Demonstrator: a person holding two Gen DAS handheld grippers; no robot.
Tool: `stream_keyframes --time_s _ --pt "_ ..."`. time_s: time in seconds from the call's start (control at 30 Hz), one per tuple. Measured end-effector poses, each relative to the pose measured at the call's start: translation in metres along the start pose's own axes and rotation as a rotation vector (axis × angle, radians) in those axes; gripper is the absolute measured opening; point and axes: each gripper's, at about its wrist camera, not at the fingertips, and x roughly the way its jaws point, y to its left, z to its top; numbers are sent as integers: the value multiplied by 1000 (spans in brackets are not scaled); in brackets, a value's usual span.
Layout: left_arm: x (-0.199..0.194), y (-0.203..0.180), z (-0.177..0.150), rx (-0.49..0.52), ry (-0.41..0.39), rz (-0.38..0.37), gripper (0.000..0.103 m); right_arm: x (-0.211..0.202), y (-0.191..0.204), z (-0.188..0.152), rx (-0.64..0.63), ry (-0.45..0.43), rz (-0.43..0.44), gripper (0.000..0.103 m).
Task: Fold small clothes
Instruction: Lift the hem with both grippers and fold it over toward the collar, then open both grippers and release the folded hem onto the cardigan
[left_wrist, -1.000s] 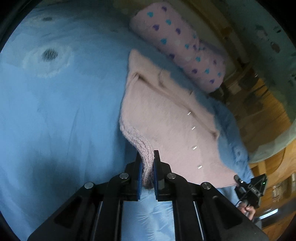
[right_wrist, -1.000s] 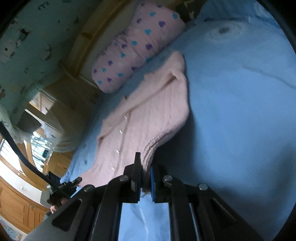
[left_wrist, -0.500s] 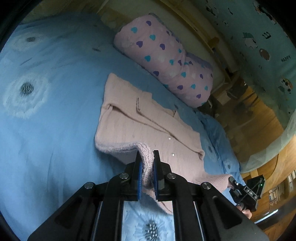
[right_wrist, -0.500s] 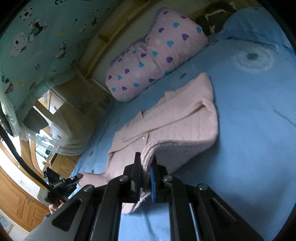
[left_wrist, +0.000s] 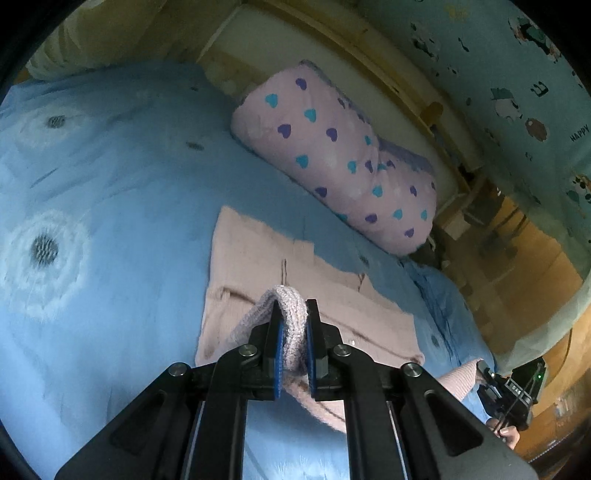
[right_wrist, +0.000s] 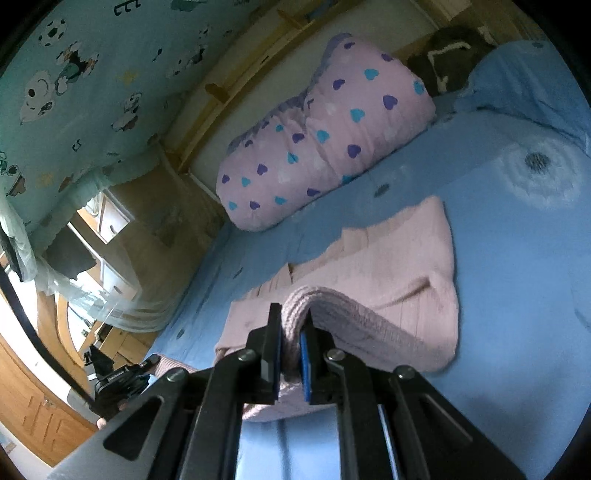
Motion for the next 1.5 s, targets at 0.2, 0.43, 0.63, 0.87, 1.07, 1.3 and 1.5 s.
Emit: stream_keyframes --time_s 0.2,0.43,0.63,0.87,1.07,1.3,1.5 --pt "22 -4 31 21 -47 14 3 23 -9 33 -5 -34 -9 8" --pt "73 -7 74 35 -87 52 3 61 -17 78 -52 -30 -31 8" --pt "119 6 89 36 -78 107 3 98 -33 99 -107 -34 -68 8" --pt "160 23 97 4 -67 126 3 126 -76 112 -43 -58 -99 8" --pt "180 32 97 -24 -60 119 3 150 -101 110 -31 -33 -136 8" --pt "209 47 86 -58 -38 160 3 174 -118 104 -17 -14 -179 9" --pt "218 56 81 -86 -3 173 5 192 -129 90 -24 62 -264 13"
